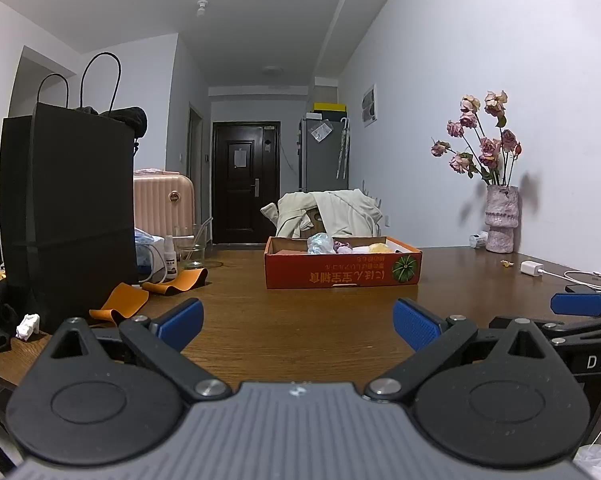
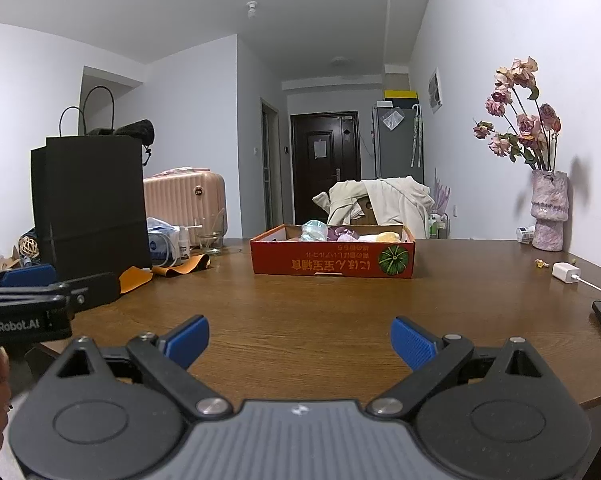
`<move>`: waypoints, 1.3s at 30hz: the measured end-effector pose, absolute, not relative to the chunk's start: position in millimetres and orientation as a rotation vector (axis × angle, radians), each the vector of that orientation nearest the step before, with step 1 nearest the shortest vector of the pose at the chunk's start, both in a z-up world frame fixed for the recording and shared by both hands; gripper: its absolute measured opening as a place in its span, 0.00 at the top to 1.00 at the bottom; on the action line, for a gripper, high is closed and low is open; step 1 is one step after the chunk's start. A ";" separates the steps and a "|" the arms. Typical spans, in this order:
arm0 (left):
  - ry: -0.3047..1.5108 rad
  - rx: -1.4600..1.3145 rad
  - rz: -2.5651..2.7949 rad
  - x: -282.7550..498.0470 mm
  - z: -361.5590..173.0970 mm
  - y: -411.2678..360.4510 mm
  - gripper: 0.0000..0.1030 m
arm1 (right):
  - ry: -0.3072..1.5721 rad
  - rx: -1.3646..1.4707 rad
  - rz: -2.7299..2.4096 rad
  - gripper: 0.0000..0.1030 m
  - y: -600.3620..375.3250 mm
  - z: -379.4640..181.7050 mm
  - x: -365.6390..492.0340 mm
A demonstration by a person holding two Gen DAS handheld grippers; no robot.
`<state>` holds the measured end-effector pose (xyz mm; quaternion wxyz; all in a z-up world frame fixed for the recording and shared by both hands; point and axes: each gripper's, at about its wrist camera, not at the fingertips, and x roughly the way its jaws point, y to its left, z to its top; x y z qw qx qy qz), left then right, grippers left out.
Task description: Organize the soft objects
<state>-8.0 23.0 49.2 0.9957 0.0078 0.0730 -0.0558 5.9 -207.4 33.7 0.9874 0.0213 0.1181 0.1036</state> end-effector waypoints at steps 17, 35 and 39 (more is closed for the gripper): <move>0.143 0.016 -0.114 -9.0 49.6 22.2 0.00 | 0.232 0.049 0.206 0.05 -207.7 31.9 3.3; 0.132 0.025 -0.131 -10.7 50.1 19.8 0.00 | 0.230 0.053 0.203 0.05 -209.1 31.2 3.1; 0.131 0.023 -0.131 -10.9 50.0 20.9 0.00 | 0.229 0.053 0.202 0.05 -209.4 31.1 2.6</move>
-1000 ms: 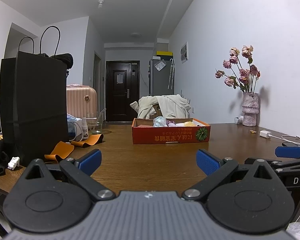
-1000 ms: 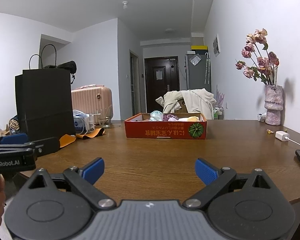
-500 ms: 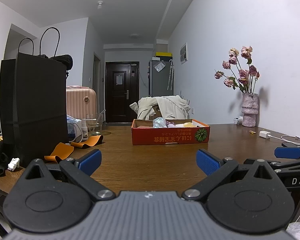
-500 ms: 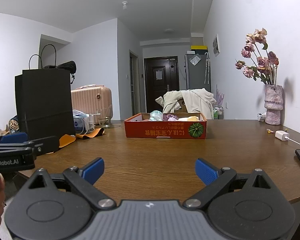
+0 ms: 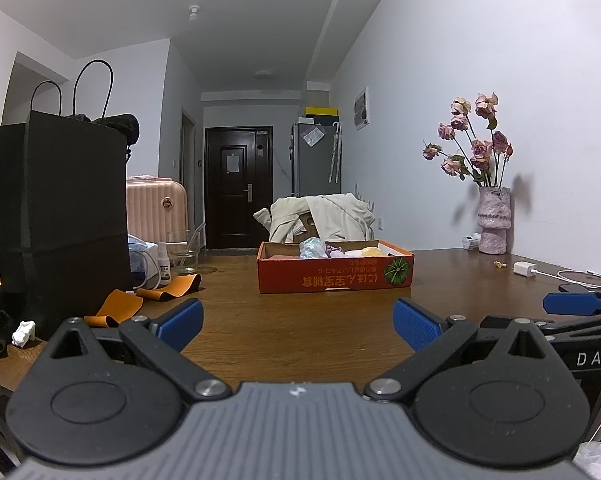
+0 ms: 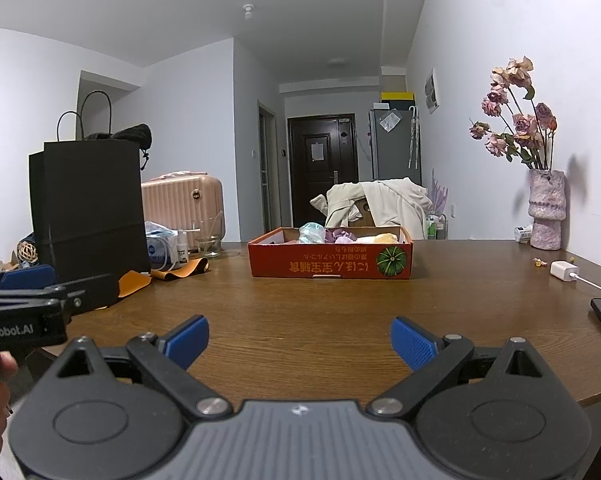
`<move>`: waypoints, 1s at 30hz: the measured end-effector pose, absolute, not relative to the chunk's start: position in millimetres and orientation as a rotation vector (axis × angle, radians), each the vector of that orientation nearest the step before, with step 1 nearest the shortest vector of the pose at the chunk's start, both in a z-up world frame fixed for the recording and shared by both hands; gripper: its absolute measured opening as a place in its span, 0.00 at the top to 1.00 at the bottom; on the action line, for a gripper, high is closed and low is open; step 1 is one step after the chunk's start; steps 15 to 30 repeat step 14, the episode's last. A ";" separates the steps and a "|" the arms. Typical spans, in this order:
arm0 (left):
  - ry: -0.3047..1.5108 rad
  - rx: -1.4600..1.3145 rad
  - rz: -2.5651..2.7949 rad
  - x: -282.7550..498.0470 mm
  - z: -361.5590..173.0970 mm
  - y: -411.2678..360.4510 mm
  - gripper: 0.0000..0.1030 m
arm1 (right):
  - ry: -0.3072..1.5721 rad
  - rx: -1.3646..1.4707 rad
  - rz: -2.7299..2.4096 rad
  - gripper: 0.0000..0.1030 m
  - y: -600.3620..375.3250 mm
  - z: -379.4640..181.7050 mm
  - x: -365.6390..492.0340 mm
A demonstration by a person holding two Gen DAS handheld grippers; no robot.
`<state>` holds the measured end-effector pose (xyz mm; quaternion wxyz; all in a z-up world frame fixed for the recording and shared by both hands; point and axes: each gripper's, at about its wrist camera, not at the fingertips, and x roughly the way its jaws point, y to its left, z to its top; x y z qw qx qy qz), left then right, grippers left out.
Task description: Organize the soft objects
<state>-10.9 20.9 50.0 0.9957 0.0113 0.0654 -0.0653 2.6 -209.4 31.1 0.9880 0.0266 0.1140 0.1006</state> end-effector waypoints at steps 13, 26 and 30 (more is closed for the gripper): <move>0.113 0.019 -0.108 -12.3 48.9 20.2 0.00 | 0.227 0.057 0.201 0.05 -208.2 30.9 2.7; 0.108 0.025 -0.110 -11.8 48.8 20.1 0.00 | 0.226 0.057 0.200 0.05 -208.2 30.8 3.3; 0.108 0.025 -0.110 -11.8 48.8 20.1 0.00 | 0.226 0.057 0.200 0.05 -208.2 30.8 3.3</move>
